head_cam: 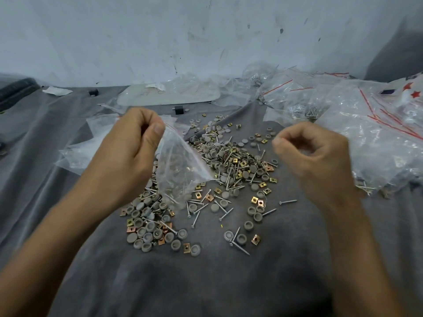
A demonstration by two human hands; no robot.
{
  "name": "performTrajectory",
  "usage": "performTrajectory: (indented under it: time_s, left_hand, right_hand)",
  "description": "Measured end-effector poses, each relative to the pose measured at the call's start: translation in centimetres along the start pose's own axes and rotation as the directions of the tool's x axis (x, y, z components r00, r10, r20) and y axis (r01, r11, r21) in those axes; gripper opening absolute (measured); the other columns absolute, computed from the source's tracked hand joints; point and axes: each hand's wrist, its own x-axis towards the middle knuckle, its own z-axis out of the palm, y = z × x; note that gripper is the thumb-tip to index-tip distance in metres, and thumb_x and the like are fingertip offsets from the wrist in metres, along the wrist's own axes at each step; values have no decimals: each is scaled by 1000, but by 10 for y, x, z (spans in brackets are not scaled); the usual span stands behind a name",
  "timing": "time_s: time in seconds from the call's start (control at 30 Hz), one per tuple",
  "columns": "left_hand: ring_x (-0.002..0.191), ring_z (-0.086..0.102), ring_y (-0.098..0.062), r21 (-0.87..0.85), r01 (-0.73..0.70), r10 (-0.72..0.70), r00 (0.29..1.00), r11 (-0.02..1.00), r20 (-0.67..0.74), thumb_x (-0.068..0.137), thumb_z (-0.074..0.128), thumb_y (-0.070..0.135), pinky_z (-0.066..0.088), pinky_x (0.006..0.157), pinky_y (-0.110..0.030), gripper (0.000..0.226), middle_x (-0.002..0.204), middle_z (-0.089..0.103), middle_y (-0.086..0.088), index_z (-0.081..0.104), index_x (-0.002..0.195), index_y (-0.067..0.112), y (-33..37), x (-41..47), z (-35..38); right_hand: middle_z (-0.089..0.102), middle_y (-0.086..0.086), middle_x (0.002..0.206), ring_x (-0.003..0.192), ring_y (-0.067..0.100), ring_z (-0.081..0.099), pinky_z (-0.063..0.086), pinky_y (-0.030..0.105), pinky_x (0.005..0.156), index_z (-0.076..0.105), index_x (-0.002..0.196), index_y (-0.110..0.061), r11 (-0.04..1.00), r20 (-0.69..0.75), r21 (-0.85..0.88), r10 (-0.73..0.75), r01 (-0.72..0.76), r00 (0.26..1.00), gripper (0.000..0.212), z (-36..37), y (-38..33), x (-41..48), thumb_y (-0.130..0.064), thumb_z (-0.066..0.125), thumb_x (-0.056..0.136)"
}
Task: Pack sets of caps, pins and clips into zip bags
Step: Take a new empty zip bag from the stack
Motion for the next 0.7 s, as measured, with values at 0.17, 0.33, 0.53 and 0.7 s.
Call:
performTrajectory:
  time_s: [0.17, 0.33, 0.53, 0.7]
  left_hand:
    - [63, 46, 3, 51, -27, 27, 1000, 998, 9, 104, 44, 33, 35, 57, -8, 17, 73, 49, 12, 46, 87, 31, 12, 3, -2]
    - [64, 48, -7, 29, -16, 15, 999, 999, 42, 105, 45, 30, 38, 58, -15, 19, 74, 52, 8, 48, 87, 27, 22, -2, -1]
    - [52, 42, -5, -101, 39, -28, 994, 994, 105, 102, 45, 40, 36, 51, -16, 21, 67, 52, 19, 48, 85, 28, 21, -9, 1]
    - [52, 40, -4, -183, 81, -55, 988, 980, 142, 103, 46, 45, 32, 54, -27, 25, 62, 49, 18, 49, 84, 30, 20, -15, 4]
  right_hand:
    - [65, -18, 122, 112, 4, 61, 55, 29, 89, 60, 132, -40, 960, 593, 124, 131, -251, 795, 56, 23, 2, -6, -25, 71, 79]
    - [70, -16, 121, 108, 5, 68, 55, 25, 88, 62, 132, -36, 939, 485, 302, -3, -164, 875, 54, 48, -6, -14, -45, 81, 82]
    - [71, -7, 77, 71, 6, 63, 51, 20, 65, 73, 98, -22, 904, 198, 424, -31, -57, 980, 9, 48, -10, -11, -28, 68, 93]
    - [66, -1, 70, 64, 9, 60, 50, 19, 62, 68, 90, -17, 918, 265, 373, 32, -133, 964, 15, 47, -8, -12, -31, 64, 94]
